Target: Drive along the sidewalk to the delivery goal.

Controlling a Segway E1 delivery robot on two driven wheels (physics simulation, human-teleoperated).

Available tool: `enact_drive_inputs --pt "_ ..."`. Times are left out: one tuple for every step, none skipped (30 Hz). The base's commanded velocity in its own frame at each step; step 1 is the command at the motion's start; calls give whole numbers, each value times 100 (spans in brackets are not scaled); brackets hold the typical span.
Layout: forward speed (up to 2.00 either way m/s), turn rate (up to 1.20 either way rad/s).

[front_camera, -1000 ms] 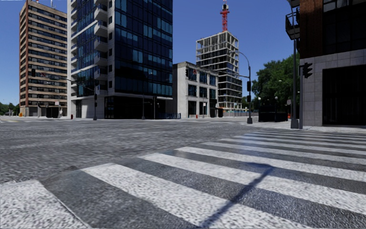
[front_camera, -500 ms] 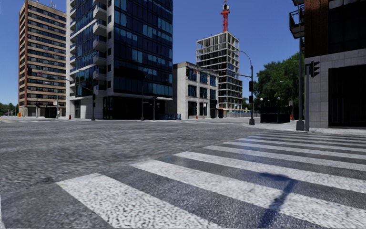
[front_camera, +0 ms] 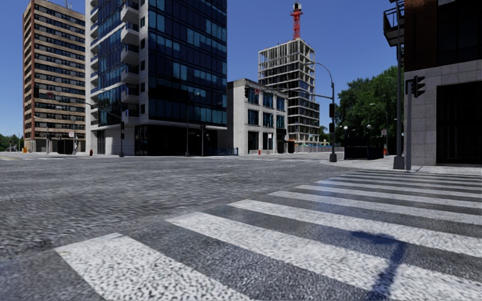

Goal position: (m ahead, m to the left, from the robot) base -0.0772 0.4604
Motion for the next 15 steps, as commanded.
enact_drive_inputs --pt "0 0" --pt "0 0" --pt "0 0" --pt "0 0" --pt "0 0" --pt "0 0" --pt "0 0" --pt "0 0" --pt "0 0" --pt "0 0" --pt "0 0" --pt "0 0" --pt "0 0" --pt "0 0" --pt "0 0"
